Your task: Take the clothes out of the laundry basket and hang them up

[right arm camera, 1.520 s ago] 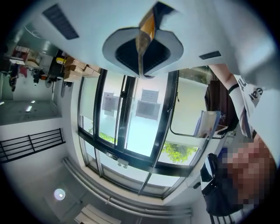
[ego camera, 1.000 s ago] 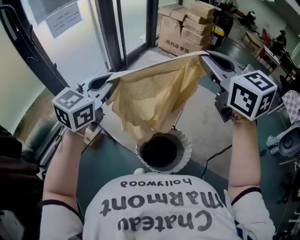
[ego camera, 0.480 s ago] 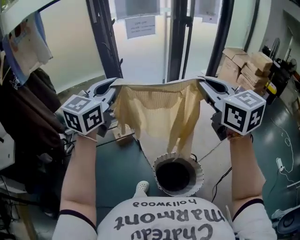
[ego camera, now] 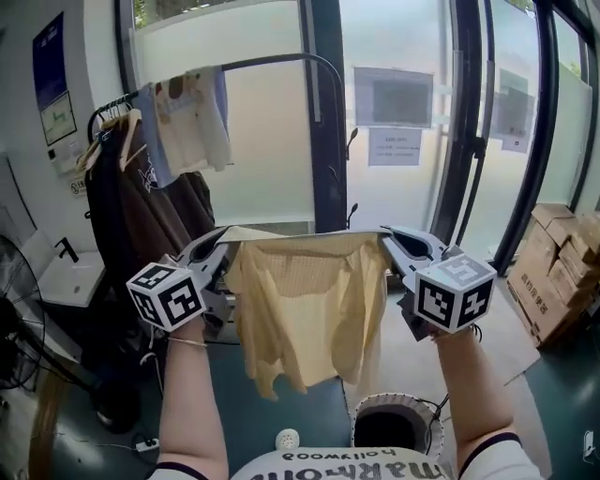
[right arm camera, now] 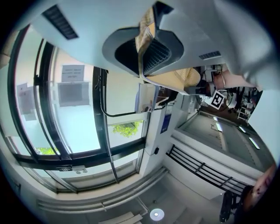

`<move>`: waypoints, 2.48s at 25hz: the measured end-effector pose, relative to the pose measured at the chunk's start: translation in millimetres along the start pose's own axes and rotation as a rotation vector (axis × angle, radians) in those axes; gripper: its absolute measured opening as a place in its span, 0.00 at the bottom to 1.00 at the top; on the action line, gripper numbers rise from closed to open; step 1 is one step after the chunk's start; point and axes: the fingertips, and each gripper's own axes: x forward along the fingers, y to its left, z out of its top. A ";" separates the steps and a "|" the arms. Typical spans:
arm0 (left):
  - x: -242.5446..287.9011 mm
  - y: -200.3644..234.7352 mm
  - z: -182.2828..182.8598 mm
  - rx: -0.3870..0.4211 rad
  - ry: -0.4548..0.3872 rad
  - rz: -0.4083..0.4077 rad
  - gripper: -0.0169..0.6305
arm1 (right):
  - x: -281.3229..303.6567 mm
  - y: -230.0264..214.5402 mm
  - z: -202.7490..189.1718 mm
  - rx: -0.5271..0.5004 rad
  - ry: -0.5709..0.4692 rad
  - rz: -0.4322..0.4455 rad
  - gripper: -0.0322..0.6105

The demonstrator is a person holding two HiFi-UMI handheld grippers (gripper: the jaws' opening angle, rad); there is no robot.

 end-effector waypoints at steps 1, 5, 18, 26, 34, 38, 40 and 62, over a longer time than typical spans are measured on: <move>-6.8 7.1 14.7 0.019 -0.021 0.012 0.04 | 11.4 5.7 7.0 -0.012 -0.020 0.015 0.10; -28.1 31.8 62.0 0.115 -0.070 0.045 0.04 | 56.4 22.5 34.8 -0.067 -0.091 0.072 0.10; 81.4 120.3 147.7 0.503 -0.002 -0.041 0.04 | 189.8 20.0 142.9 -0.221 -0.277 0.060 0.10; 190.2 147.7 129.5 0.788 0.188 -0.113 0.04 | 260.9 -33.6 158.6 -0.411 -0.225 -0.044 0.10; 283.1 187.3 161.2 0.670 0.061 -0.102 0.04 | 324.1 -124.7 193.7 -0.403 -0.282 -0.038 0.10; 321.7 188.0 203.7 0.708 -0.035 -0.100 0.04 | 345.9 -159.0 235.4 -0.486 -0.324 -0.009 0.10; 339.5 188.9 221.0 0.718 -0.063 -0.093 0.04 | 355.5 -173.0 253.1 -0.539 -0.340 -0.014 0.10; 432.2 307.2 443.9 0.845 -0.204 0.193 0.04 | 482.8 -269.0 437.6 -0.715 -0.466 -0.200 0.10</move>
